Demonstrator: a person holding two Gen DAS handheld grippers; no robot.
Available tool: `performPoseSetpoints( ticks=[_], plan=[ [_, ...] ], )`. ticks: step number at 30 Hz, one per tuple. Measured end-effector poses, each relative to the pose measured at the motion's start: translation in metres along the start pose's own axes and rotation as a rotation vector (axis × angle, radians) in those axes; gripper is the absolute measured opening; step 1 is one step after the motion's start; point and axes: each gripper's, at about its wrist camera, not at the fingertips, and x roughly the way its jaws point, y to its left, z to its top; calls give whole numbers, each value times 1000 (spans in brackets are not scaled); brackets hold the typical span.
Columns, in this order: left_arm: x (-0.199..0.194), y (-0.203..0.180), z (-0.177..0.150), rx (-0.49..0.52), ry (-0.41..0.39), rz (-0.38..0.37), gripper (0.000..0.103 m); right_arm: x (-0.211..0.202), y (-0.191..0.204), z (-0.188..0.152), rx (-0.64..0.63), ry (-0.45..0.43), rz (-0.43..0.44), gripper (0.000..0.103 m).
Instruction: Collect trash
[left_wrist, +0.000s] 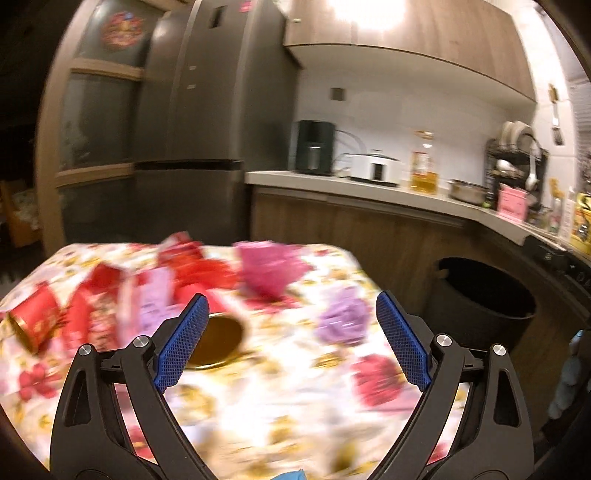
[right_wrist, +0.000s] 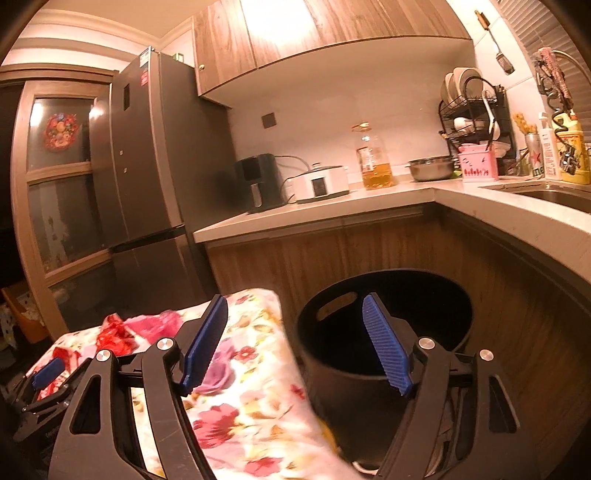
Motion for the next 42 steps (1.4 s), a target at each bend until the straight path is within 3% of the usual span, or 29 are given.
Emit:
performPoseSetpoints(
  ticks=[5, 11, 20, 28, 35, 42],
  plan=[
    [-1, 49, -11, -43, 25, 104, 90, 5, 21, -12, -17, 28, 35, 74],
    [6, 81, -20, -63, 56, 154, 86, 13, 45, -25, -40, 56, 71, 74],
    [24, 103, -28, -133, 146, 130, 68, 28, 63, -34, -64, 82, 89, 74],
    [36, 116, -35, -168, 212, 140, 44, 42, 72, -41, -63, 96, 85, 74],
    [38, 118, -37, -164, 238, 111, 43, 56, 77, -44, -69, 115, 77, 74],
    [43, 124, -40, -190, 272, 79, 7, 68, 80, -47, -69, 129, 65, 74]
  ],
)
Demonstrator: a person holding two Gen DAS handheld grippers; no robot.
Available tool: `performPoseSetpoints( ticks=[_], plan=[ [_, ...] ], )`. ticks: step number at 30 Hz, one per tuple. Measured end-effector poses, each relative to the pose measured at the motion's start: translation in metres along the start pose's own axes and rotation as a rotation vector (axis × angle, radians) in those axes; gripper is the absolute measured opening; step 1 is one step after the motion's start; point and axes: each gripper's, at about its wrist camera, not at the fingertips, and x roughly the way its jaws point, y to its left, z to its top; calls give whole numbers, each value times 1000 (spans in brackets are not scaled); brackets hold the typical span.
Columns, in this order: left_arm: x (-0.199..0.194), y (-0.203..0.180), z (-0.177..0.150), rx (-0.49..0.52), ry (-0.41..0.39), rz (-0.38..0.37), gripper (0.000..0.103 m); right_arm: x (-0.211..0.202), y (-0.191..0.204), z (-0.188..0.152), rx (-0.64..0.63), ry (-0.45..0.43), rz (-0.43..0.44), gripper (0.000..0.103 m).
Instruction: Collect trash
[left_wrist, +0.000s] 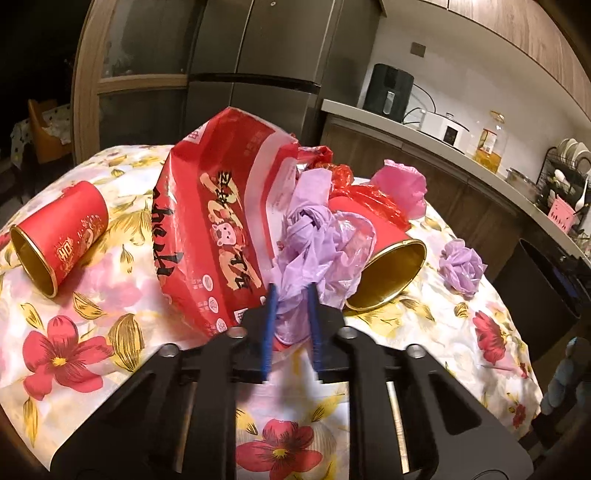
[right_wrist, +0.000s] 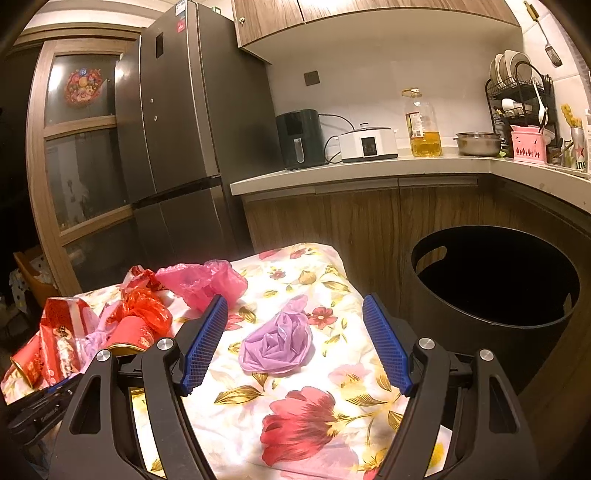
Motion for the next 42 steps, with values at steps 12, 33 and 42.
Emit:
performPoseSetpoints(
  ticks=[12, 33, 42],
  plan=[
    [-31, 2, 3, -8, -90, -36, 0, 25, -2, -9, 2, 46, -31, 74],
    [-82, 7, 27, -24, -231, -98, 0, 105, 10, -27, 18, 234, -81, 50],
    [-84, 6, 29, -24, -239, -104, 0, 108, 18, -29, -24, 254, -41, 10]
  ],
)
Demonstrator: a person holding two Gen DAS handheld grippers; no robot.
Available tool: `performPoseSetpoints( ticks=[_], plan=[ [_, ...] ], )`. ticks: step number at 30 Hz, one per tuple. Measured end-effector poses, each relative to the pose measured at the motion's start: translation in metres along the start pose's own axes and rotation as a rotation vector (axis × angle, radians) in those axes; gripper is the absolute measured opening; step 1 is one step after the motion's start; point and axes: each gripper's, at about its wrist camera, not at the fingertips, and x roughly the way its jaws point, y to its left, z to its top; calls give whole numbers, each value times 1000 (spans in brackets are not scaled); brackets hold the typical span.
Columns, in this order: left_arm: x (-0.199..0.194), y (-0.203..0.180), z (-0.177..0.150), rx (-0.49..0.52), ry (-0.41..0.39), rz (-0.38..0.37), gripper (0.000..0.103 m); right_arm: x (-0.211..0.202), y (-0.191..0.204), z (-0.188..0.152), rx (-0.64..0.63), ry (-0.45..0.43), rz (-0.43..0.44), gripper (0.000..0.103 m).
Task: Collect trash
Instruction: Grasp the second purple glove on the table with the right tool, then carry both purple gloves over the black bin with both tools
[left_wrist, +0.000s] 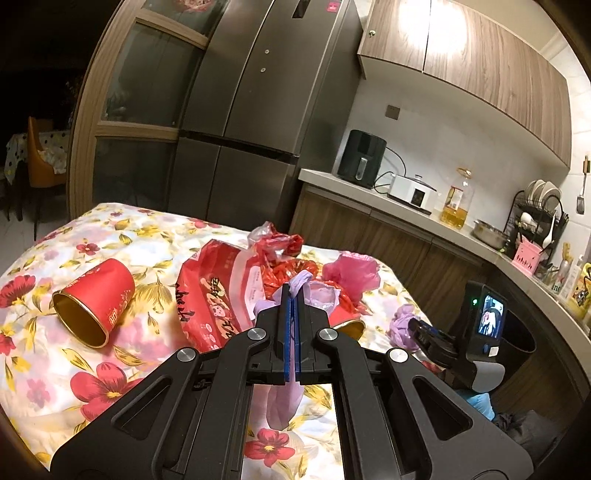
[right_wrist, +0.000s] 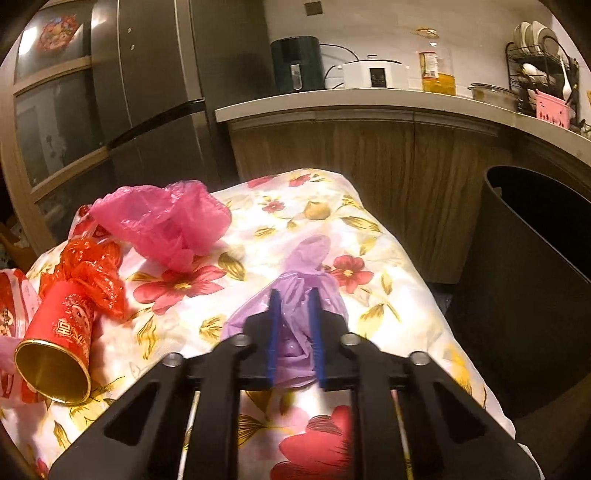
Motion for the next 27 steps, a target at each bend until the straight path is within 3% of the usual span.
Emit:
performPoseSetpoints(
  ticks=[13, 27],
  plan=[
    [-7, -9, 7, 17, -16, -16, 0, -56, -7, 11, 7, -126, 76, 3],
    [-7, -57, 12, 56, -23, -103, 0, -132, -29, 25, -8, -249, 117, 3]
  ],
)
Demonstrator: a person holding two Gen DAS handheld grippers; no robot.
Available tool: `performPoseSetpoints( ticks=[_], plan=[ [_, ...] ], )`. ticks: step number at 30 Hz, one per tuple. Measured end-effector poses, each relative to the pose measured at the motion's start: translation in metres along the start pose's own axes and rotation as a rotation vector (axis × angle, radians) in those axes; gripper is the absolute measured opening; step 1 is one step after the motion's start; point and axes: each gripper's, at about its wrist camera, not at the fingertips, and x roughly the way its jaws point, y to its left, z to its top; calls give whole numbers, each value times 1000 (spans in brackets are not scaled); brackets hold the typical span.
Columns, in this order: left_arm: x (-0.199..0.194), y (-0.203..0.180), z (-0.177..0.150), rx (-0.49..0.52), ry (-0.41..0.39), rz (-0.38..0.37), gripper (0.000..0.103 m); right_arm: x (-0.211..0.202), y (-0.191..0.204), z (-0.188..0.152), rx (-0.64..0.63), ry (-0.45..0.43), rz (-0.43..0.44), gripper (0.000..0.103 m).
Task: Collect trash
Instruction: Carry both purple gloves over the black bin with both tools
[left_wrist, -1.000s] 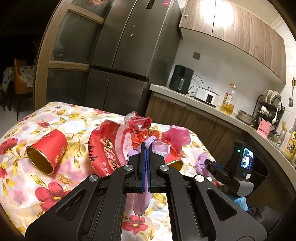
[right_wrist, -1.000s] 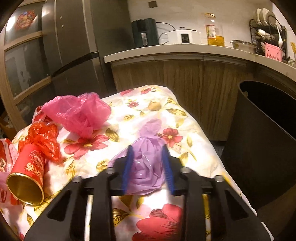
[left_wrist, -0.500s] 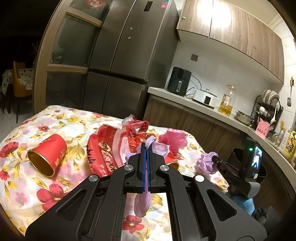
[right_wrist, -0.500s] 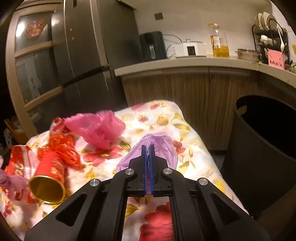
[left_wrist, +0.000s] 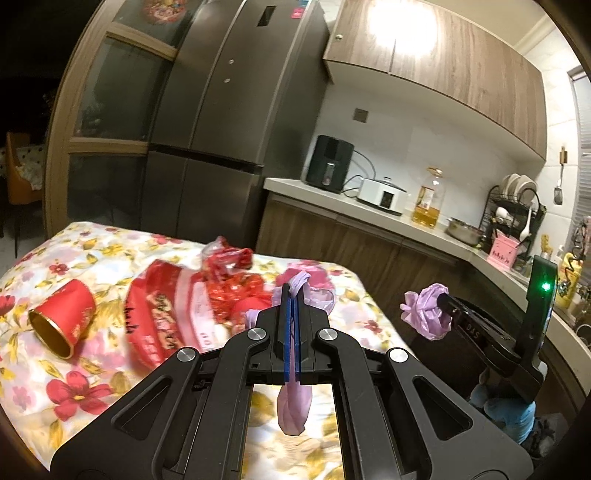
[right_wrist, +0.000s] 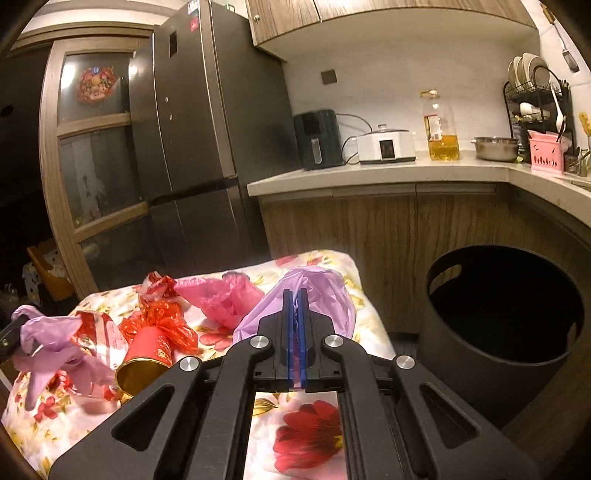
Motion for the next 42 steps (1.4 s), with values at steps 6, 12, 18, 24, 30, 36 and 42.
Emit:
performPoseSetpoints(
  ticks=[6, 12, 18, 24, 30, 36, 42],
  plan=[
    [9, -33, 5, 45, 2, -66, 0, -20, -18, 7, 10, -27, -21, 3],
    [22, -73, 9, 83, 4, -149, 0, -40, -40, 18, 22, -64, -59, 3],
    [39, -119, 14, 111, 2, -243, 0, -53, -67, 31, 32, -102, -122, 3],
    [62, -167, 16, 140, 16, -340, 0, -62, -98, 43, 56, -132, -188, 3],
    [87, -212, 11, 166, 46, -416, 0, -66, -125, 50, 74, -149, -232, 3],
    [109, -237, 4, 184, 76, -452, 0, -62, -145, 52, 106, -139, -245, 3],
    [129, -254, -3, 194, 104, -483, 0, -56, -154, 50, 106, -135, -250, 3]
  ],
)
